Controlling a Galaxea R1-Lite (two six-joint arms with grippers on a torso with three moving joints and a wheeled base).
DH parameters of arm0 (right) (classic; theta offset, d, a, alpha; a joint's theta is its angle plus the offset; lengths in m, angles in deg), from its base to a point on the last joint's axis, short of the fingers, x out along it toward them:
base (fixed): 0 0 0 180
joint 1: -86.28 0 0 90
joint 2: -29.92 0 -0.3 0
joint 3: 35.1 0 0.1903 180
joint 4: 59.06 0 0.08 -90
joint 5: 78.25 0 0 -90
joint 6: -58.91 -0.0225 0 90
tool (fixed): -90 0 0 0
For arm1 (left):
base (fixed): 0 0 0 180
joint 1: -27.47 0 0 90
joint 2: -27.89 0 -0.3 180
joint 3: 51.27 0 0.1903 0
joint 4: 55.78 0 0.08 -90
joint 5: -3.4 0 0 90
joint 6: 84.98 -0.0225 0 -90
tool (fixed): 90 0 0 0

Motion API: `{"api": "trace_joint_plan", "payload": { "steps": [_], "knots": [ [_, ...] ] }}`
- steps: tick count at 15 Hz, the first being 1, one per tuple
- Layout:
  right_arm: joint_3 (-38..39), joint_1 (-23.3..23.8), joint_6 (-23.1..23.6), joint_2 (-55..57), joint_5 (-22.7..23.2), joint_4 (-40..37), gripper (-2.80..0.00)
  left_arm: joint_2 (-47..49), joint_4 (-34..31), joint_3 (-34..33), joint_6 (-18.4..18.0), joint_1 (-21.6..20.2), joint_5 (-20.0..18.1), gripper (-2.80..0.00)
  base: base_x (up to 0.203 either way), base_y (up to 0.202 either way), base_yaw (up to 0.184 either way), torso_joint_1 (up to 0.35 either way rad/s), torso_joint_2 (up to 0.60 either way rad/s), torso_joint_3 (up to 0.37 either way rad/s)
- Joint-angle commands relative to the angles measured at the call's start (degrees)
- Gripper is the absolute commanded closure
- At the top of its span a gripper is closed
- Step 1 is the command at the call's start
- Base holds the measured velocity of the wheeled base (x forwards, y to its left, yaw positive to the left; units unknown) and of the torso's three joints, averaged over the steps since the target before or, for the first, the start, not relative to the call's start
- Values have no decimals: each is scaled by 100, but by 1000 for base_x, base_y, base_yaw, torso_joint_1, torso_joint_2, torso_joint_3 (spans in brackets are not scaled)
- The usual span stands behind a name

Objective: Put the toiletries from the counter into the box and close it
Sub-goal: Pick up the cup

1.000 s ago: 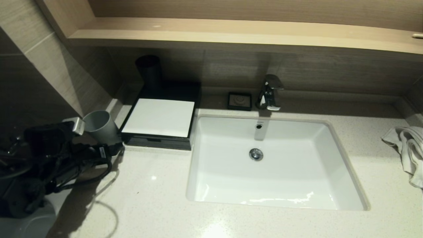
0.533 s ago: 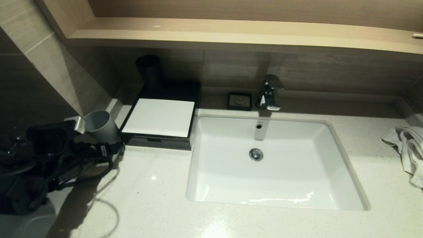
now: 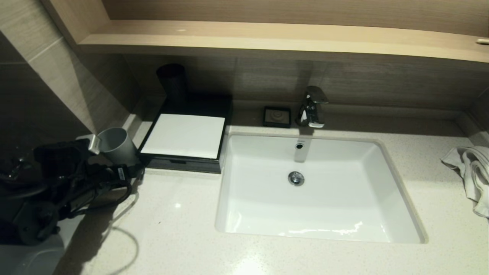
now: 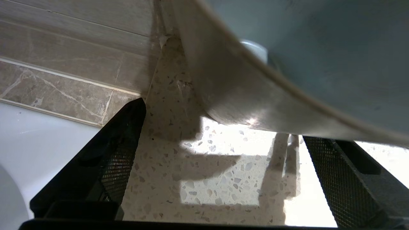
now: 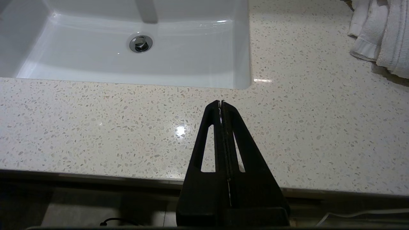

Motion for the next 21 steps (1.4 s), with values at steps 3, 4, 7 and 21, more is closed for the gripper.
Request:
{"api": "trace_joint_plan", "payload": {
  "steps": [3, 4, 7, 21],
  "knots": [
    [0, -2, 3, 0, -2, 1, 0, 125, 204, 37, 5, -4, 17, -280, 0, 0, 0, 0, 0, 0],
    [0, -2, 3, 0, -4, 1, 0, 168, 309, 50, 7, -3, 17, -280, 0, 0, 0, 0, 0, 0],
    [0, -2, 3, 0, 5, 1, 0, 207, 330, 77, 3, 5, 17, -280, 0, 0, 0, 0, 0, 0],
    [0, -2, 3, 0, -4, 1, 0, 335, 339, 350, 7, -4, 17, -280, 0, 0, 0, 0, 0, 0]
  ]
}}
